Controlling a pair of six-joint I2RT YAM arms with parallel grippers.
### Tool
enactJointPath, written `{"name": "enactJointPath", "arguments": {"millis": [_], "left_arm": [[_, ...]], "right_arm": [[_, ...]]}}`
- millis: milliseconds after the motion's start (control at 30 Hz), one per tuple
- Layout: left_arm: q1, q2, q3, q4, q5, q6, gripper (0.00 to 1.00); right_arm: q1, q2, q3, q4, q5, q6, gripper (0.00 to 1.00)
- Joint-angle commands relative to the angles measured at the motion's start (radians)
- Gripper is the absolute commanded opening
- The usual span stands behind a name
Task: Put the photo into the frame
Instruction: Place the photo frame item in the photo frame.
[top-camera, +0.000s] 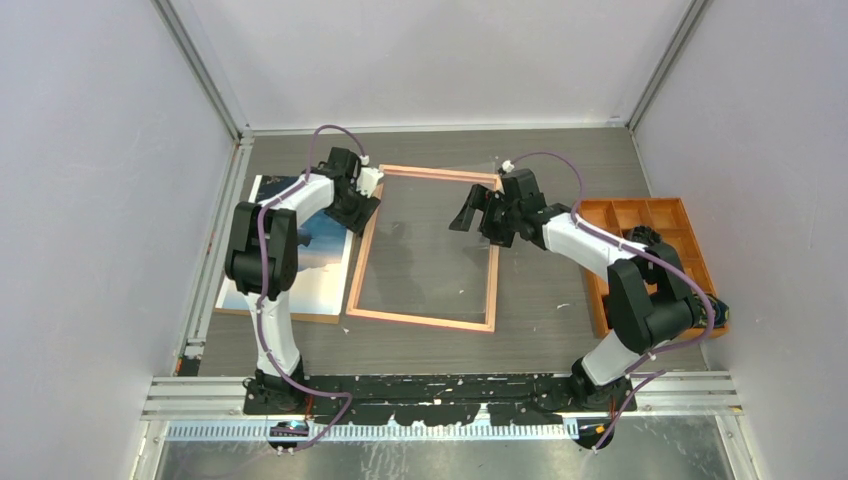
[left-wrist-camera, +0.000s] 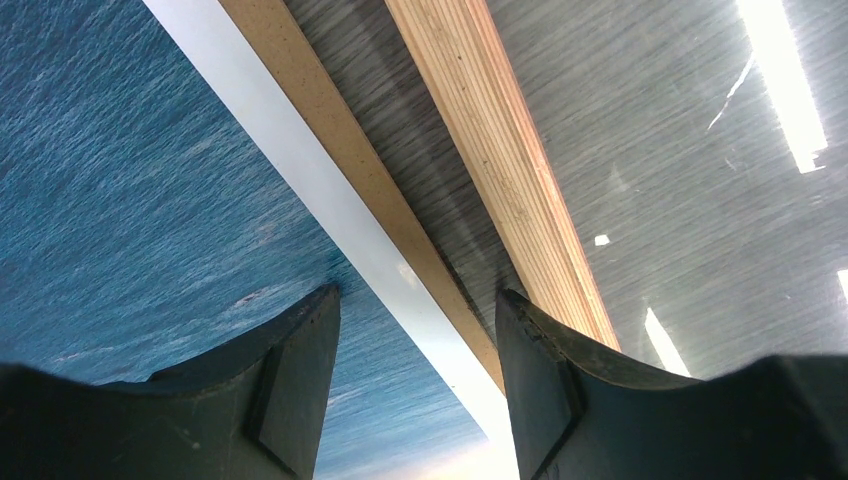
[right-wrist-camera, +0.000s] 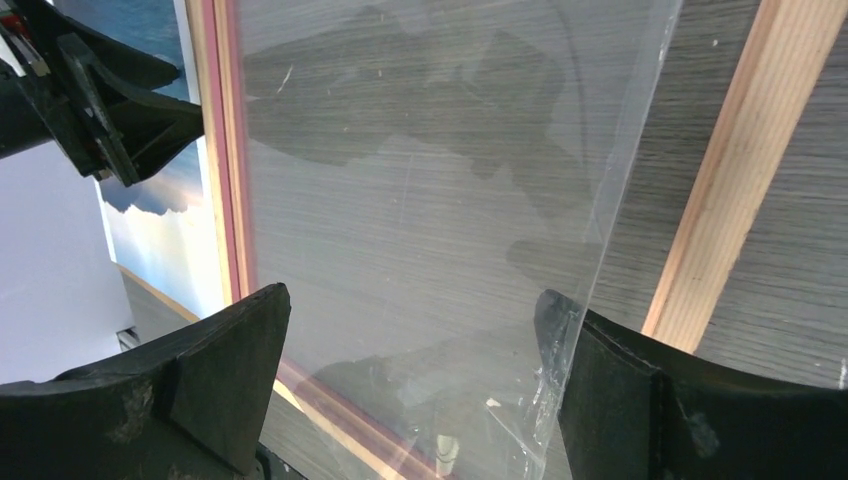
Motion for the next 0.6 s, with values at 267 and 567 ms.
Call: {"name": "enactJointPath", "arguments": {"millis": [267, 567], "left_arm": [[-0.001, -0.034, -0.014, 0.01, 0.049, -0.005, 0.6], [0.0, -0.036, -0.014, 0.014, 0.052, -0.01, 0.6]], "right_arm": [[-0.033, 0.035, 0.08, -0.063, 0.027, -0.051, 0.97], [-0.041, 0.081, 0.119, -0.08, 0.066, -0.055, 1.0]]}}
